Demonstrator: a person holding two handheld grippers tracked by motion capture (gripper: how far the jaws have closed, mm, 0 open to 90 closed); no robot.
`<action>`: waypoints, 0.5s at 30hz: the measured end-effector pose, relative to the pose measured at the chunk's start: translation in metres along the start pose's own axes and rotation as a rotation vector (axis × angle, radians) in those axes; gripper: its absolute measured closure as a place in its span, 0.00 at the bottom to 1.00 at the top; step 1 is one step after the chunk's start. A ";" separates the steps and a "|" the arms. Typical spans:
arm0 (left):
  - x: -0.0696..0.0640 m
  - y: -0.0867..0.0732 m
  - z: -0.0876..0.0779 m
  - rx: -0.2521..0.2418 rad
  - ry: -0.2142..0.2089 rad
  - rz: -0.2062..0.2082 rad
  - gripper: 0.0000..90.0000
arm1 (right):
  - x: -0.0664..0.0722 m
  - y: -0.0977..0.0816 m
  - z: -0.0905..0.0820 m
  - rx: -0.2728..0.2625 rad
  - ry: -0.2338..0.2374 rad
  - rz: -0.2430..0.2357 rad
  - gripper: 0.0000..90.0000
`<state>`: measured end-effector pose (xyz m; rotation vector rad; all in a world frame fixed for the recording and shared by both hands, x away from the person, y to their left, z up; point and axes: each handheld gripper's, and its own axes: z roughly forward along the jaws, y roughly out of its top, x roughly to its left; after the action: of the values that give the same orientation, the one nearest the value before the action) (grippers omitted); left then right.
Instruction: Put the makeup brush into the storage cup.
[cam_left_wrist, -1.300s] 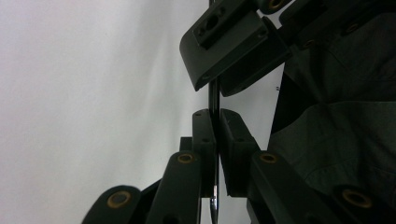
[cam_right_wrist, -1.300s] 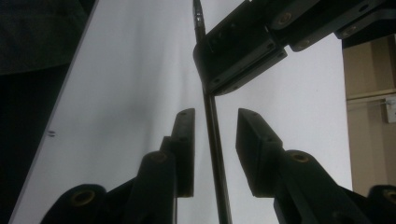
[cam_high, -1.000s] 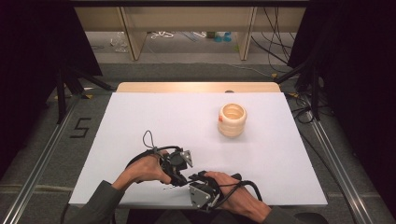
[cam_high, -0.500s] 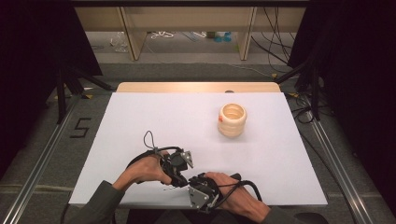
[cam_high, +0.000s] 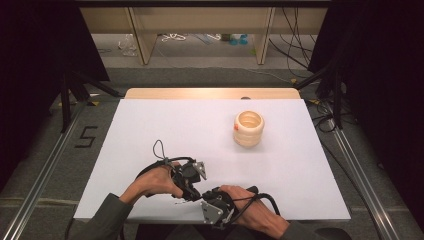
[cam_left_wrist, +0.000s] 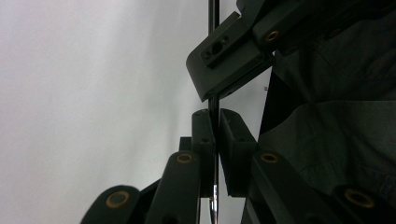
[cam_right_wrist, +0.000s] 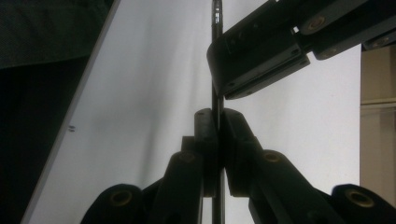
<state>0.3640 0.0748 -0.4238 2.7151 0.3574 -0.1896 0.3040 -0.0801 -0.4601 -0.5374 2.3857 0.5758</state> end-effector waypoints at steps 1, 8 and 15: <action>0.000 -0.001 -0.001 -0.009 0.003 -0.010 0.89 | 0.000 0.000 -0.001 0.020 0.005 0.012 0.95; 0.006 -0.011 -0.023 -0.079 0.053 -0.035 0.77 | -0.004 -0.009 -0.006 0.010 0.004 0.039 0.95; 0.008 -0.013 -0.034 -0.225 0.123 -0.063 0.52 | -0.012 -0.028 -0.018 0.010 -0.006 0.174 0.95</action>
<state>0.3713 0.1017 -0.3987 2.5005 0.4702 0.0016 0.3181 -0.1094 -0.4473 -0.3252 2.4436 0.6393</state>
